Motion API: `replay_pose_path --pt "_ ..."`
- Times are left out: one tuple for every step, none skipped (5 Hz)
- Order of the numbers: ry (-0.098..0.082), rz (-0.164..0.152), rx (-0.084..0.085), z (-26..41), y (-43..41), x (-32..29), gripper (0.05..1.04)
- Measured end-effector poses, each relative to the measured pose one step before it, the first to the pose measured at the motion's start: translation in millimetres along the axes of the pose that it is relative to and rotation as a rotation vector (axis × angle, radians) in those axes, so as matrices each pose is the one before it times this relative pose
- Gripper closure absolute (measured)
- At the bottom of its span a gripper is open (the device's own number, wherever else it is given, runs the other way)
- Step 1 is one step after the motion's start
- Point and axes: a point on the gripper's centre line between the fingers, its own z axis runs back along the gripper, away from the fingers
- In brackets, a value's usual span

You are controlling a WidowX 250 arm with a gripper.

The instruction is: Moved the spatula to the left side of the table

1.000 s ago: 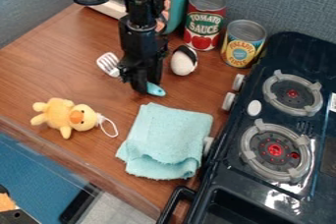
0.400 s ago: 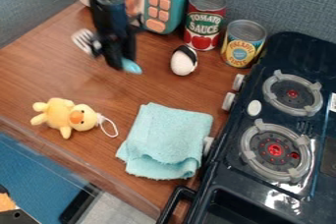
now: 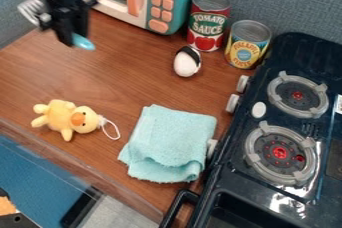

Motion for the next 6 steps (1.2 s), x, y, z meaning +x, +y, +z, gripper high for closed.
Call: replay_pose_path --pt "-0.0180 -0.1366 0.0102 8.37 14.64 29.87 0.766" --pt "0.0251 -0.1981 0.0082 -10.88 4.60 9.02 0.766" --pt "0.0278 -0.2158 -0.0058 -12.81 -1.96 -1.92 0.766" --pt "0.0381 -0.1811 0.0125 -13.83 0.73 -3.21 0.766" --pt "0.0919 -0.1724 0.0087 -15.93 0.88 1.82 0.766" --pt "0.0633 -0.1307 0.0527 -8.77 8.34 -4.26 0.766"
